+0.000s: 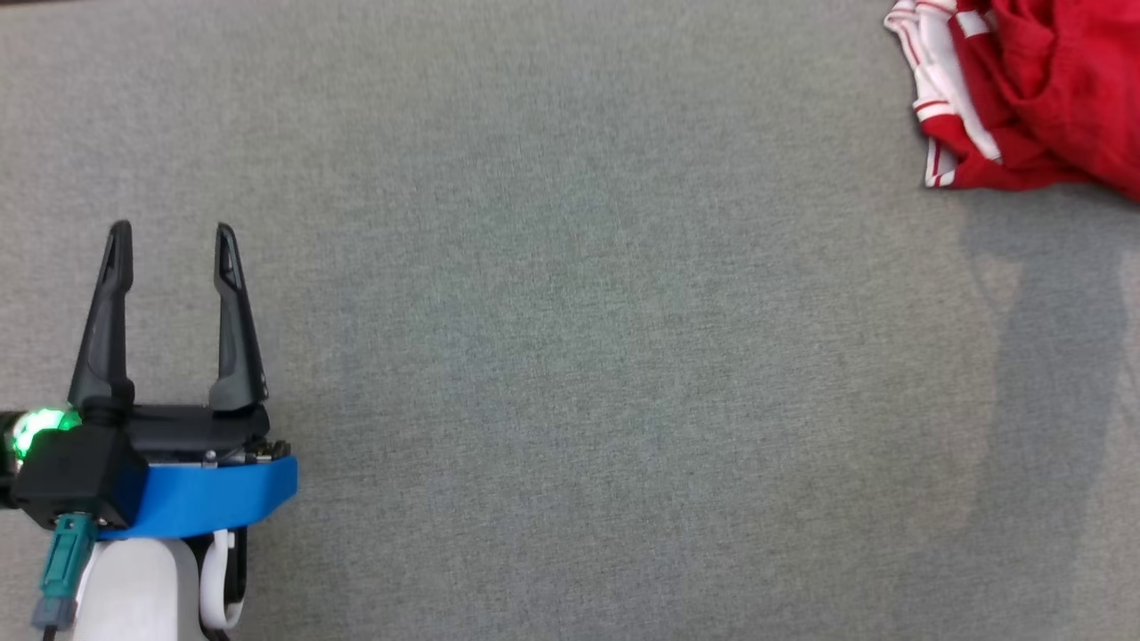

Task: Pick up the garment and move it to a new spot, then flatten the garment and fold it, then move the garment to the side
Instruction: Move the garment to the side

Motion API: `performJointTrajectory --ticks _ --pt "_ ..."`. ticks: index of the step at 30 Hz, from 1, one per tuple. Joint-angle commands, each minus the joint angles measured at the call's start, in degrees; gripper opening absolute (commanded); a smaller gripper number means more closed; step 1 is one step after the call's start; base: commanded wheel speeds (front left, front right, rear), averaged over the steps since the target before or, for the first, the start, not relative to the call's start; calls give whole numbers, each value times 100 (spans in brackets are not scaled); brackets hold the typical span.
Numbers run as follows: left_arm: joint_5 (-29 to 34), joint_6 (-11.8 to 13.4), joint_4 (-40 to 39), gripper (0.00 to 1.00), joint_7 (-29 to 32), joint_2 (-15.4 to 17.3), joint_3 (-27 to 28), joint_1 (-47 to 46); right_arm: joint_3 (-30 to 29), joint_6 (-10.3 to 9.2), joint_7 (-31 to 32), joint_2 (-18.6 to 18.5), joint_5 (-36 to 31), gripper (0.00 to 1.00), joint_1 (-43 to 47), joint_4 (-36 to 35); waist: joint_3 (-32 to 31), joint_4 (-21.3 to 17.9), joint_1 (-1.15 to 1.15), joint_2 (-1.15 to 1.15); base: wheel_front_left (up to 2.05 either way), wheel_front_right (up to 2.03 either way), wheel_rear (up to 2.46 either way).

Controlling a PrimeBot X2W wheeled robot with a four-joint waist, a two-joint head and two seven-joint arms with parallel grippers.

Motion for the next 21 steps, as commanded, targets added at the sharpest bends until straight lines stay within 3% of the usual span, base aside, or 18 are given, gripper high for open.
performJointTrajectory --ticks 1,6,15,21 --pt "-33 29 36 100 -13 -27 47 107 -118 -1 -86 116 16 100 183 21 -205 -81 1 1 0 0 0" --pt "-102 106 83 100 -13 -84 219 488 -587 -1 -244 529 122 100 553 -219 -700 -183 1 1 0 0 0" --pt "-180 140 256 100 -13 -203 374 1129 -1445 -1 -248 1385 67 100 2345 -2519 -1521 -189 1 1 0 0 0" --pt "-206 124 457 100 -13 -277 354 1317 -1837 -1 -248 1865 17 100 3542 -3502 -1934 -51 1 1 0 0 0"
